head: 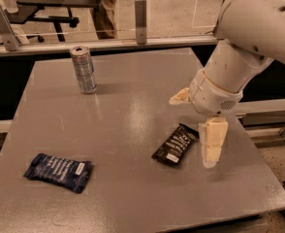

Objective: Move rxbar chocolate near redbull can

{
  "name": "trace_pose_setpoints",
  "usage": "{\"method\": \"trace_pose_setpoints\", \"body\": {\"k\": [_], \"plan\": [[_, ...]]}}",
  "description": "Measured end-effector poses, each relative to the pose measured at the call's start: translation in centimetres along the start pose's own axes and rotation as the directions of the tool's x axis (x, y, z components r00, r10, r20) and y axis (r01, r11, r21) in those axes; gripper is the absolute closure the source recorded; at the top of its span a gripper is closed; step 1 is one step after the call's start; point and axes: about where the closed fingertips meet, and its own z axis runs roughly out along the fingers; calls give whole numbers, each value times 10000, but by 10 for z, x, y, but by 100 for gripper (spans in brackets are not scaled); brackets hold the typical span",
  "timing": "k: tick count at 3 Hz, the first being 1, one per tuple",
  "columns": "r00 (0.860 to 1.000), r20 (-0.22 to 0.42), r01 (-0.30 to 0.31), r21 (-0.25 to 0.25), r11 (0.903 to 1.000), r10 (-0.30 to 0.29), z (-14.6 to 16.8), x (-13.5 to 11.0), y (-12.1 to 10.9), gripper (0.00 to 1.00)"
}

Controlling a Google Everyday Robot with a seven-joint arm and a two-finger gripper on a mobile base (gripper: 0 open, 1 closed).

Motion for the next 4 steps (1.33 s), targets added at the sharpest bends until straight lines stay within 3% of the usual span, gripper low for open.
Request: {"method": "trace_pose_setpoints", "body": {"k": [1, 2, 3, 4], "plan": [[9988, -284, 388, -238, 9990, -394, 16, -3, 7, 34], [9976, -443, 513, -366, 9980, -529, 23, -4, 11, 56], [9972, -492, 548, -399, 9977, -568, 22, -5, 12, 88], [9972, -492, 548, -399, 9977, -568, 22, -5, 12, 100]]}}
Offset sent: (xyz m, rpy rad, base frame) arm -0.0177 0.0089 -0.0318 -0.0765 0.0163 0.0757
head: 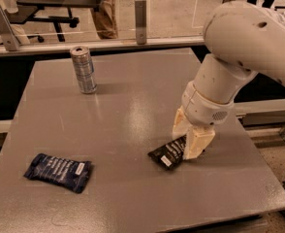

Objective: Move rxbar chocolate near redbull can

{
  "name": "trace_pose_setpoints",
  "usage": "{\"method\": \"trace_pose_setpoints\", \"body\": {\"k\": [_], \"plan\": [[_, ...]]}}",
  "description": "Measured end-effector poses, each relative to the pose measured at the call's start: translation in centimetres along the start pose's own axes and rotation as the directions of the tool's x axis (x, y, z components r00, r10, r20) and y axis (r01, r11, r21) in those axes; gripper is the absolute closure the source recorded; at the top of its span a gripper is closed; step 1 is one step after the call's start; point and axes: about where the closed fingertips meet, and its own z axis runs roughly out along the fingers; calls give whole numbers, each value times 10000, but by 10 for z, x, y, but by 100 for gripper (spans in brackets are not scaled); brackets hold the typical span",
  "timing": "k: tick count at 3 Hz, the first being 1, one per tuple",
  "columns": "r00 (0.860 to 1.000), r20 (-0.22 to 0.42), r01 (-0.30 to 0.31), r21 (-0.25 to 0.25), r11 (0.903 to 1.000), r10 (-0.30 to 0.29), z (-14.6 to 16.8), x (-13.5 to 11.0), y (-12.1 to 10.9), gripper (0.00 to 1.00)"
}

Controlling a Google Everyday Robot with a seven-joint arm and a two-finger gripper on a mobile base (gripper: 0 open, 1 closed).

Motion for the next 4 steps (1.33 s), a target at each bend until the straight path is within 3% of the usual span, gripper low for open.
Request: {"method": "trace_pose_setpoints", "body": {"k": [2, 3, 4], "plan": [[9929, 276, -1172, 669, 9909, 1156, -39, -21, -72, 100], [9796, 911, -1867, 823, 9790, 1792, -40, -41, -127, 100], [9690, 1278, -2243, 948, 9699, 2116, -34, -57, -163, 100]]}}
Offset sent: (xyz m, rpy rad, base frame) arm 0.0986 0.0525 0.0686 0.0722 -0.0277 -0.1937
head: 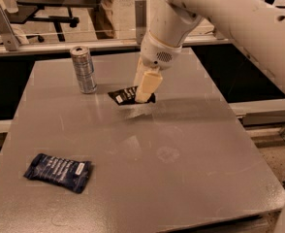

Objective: Move rxbar chocolate near redbull can

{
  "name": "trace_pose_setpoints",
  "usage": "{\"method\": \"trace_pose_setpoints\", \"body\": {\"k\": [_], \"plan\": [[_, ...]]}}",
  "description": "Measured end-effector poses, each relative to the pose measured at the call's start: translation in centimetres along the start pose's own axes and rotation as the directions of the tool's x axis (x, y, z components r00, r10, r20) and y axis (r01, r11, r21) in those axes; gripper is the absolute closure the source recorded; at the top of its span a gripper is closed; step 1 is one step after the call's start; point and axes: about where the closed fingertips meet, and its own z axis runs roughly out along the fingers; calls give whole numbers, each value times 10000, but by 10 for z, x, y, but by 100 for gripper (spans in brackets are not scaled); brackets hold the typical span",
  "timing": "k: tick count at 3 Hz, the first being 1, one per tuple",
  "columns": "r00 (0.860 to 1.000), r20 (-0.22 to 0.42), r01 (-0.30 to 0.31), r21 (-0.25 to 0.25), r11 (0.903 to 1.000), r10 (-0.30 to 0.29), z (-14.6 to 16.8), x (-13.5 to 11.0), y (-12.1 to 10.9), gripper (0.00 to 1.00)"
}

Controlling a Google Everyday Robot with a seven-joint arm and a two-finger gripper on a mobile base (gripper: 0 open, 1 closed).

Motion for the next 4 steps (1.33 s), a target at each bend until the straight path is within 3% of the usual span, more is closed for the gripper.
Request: {"method": "trace_pose_setpoints", "body": {"k": [1, 2, 3, 4], "plan": [[9997, 242, -3, 61, 10000, 1, 15, -30, -24, 100], [9998, 215, -18, 227, 9997, 13, 33, -55, -47, 83], [9998, -56, -172, 371, 9992, 175, 53, -59, -67, 53], [9997, -140, -172, 336, 9993, 177, 62, -59, -73, 22]]}}
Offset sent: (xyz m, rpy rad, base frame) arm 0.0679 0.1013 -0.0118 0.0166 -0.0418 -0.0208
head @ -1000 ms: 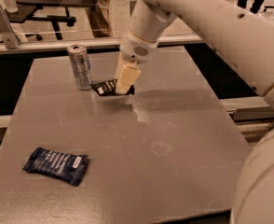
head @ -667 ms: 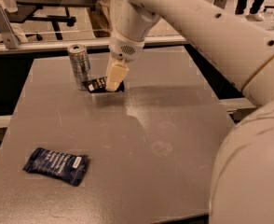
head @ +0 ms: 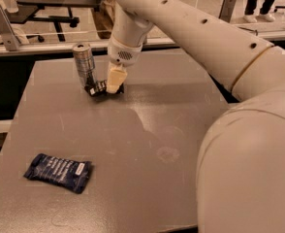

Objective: Move rxbar chocolate near redbull can

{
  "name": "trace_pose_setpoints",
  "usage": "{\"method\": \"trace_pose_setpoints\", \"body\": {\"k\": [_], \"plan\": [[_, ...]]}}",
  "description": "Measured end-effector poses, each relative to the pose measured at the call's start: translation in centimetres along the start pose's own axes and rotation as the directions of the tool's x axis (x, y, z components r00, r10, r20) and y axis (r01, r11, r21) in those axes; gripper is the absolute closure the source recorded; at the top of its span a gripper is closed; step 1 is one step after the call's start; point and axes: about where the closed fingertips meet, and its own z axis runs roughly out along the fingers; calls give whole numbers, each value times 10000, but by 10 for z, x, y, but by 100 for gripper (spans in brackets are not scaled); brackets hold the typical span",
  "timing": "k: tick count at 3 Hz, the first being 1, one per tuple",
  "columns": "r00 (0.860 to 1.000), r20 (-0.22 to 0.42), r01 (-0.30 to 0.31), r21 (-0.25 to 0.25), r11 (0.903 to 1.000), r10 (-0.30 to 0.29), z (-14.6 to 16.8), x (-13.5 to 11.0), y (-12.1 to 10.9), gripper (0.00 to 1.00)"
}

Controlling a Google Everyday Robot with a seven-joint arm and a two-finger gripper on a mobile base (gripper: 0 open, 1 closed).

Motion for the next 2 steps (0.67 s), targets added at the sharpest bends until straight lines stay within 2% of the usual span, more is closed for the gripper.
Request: {"method": "trace_pose_setpoints", "body": {"k": [1, 2], "plan": [[9997, 160, 178, -193, 9997, -175, -2, 1, 7, 0], [9997, 160, 179, -194, 9997, -176, -2, 1, 7, 0]]}}
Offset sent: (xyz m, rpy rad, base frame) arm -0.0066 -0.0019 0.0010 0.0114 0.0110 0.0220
